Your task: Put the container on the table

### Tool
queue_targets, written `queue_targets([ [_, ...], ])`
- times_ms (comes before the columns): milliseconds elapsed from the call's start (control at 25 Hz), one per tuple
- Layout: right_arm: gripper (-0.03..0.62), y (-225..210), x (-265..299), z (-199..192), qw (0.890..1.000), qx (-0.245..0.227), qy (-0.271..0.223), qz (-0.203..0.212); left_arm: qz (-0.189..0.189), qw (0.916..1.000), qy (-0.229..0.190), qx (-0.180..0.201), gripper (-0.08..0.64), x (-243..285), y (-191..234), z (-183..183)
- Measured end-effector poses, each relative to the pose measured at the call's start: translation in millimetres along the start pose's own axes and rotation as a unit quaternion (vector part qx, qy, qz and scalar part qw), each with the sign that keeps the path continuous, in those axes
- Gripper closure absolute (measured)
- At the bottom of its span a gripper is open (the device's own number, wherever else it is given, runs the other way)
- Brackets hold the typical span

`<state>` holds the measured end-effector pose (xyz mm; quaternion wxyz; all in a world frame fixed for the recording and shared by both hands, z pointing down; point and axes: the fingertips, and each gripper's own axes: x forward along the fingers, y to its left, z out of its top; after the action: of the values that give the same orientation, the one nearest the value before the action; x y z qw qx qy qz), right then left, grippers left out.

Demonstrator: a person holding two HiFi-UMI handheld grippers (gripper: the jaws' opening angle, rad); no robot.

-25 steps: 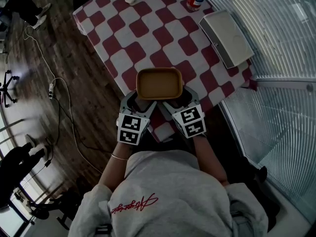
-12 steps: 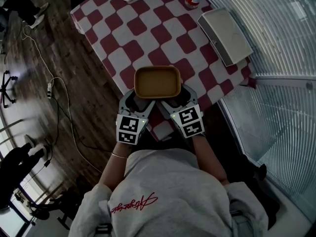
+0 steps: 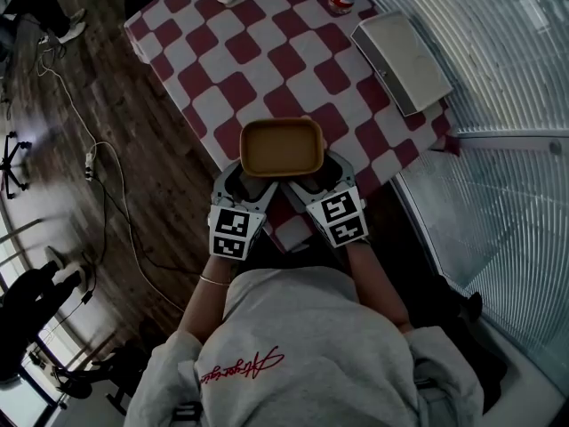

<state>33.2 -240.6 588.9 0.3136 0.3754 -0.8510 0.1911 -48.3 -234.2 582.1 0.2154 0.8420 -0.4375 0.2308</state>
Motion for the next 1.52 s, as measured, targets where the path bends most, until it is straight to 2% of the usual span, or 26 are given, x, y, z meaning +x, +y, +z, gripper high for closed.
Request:
queue_targets([
  [320,0.227,-3,-4,-2,1.0,-0.001,0.002,-0.011,0.015,0.9999,-0.002,-0.001,0.241,-5,4,0],
  [600,0.227,-1,-7,-6,1.0,-0.001,0.003,-0.01,0.011,0.9999,-0.002,0.002,0.241,-8,1,-1],
  [1080,0.227,-2,-26,6,1.0,0.004,-0.024,-0.019,0.024,0.9995,-0.018,0.007,0.241,-21,-2,2],
  [1520,0.227,-3,-39,28,0.998,0.011,-0.058,-0.02,0.049,0.9962,-0.071,-0.009,0.241,-43,3,29],
])
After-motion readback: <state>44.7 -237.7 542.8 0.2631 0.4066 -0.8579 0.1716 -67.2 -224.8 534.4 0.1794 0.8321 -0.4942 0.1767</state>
